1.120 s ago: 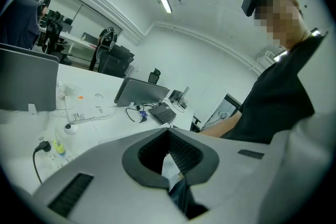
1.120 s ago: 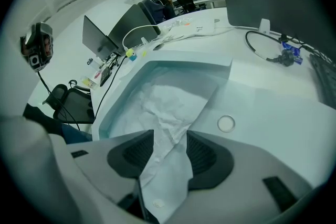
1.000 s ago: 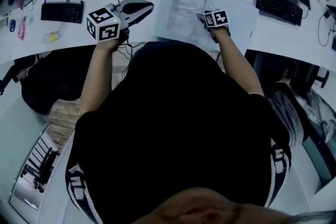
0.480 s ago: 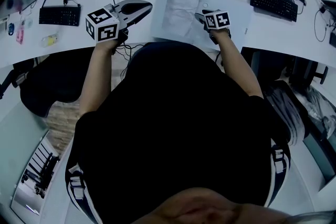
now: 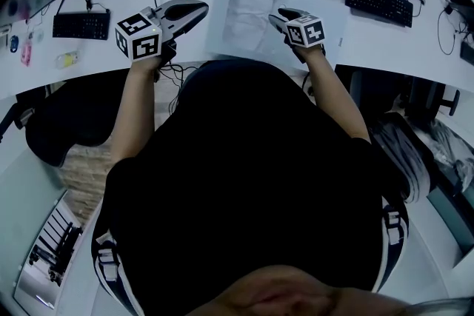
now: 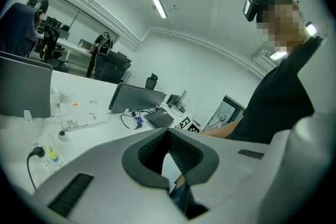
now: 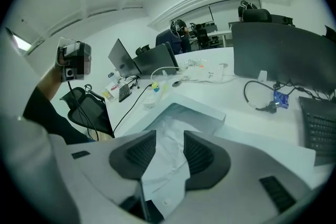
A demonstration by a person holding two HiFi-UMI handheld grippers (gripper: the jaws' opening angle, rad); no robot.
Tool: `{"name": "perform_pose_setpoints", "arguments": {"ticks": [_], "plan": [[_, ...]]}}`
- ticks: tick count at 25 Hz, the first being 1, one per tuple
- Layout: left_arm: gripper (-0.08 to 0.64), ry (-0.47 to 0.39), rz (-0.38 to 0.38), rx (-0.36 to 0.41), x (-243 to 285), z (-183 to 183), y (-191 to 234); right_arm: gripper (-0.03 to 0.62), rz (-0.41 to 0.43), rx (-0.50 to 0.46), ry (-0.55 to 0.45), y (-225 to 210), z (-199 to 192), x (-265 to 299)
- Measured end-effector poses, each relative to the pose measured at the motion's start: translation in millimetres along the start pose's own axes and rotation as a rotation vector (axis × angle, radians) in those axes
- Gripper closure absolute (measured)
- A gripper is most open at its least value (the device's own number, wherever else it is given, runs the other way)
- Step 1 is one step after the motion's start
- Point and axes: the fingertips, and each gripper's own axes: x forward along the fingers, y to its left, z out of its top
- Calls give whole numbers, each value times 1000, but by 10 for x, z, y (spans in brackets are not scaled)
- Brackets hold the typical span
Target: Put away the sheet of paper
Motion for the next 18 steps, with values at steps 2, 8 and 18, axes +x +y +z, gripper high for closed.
{"name": "perform_pose_setpoints", "arguments": {"ticks": [2,8,18], "plan": [[538,-6,0,6,22,11,-38,427,1,-19,-27,43,84,-74],[538,-17,3,24,56,32,-138,459,-10,-61,-100,103,296,-278],[538,-41,27,35,22,40,-243,540,11,-120,-218,276,579,-746]]}}
